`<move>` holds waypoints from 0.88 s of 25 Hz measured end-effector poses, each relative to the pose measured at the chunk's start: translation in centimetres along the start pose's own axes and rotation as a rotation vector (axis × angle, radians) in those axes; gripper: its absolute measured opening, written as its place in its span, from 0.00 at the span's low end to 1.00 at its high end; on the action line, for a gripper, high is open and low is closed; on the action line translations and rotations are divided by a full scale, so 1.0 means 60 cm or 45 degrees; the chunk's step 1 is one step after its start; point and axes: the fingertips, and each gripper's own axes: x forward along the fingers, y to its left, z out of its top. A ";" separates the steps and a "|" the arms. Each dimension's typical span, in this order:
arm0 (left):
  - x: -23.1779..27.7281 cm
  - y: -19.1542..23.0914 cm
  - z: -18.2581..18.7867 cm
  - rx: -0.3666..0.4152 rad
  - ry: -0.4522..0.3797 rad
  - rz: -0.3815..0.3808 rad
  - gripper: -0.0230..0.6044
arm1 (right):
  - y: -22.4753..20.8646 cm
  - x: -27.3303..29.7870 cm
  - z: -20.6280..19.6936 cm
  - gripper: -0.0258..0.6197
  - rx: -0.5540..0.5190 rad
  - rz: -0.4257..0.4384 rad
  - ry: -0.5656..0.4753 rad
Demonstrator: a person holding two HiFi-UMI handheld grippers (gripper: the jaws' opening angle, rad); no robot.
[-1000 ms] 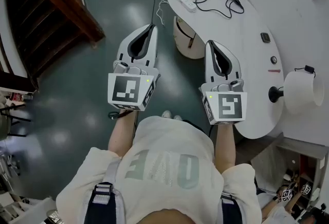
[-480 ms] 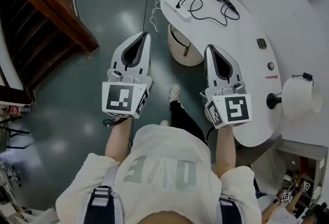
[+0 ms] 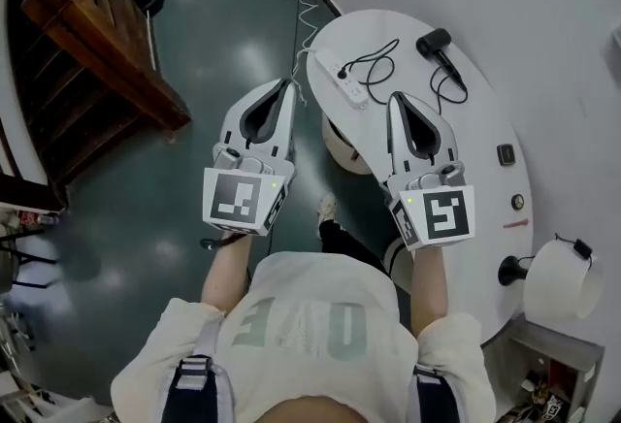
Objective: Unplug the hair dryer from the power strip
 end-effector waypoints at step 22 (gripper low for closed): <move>0.342 0.119 -0.036 -0.048 0.057 0.009 0.04 | -0.185 0.270 -0.021 0.04 0.125 0.069 -0.028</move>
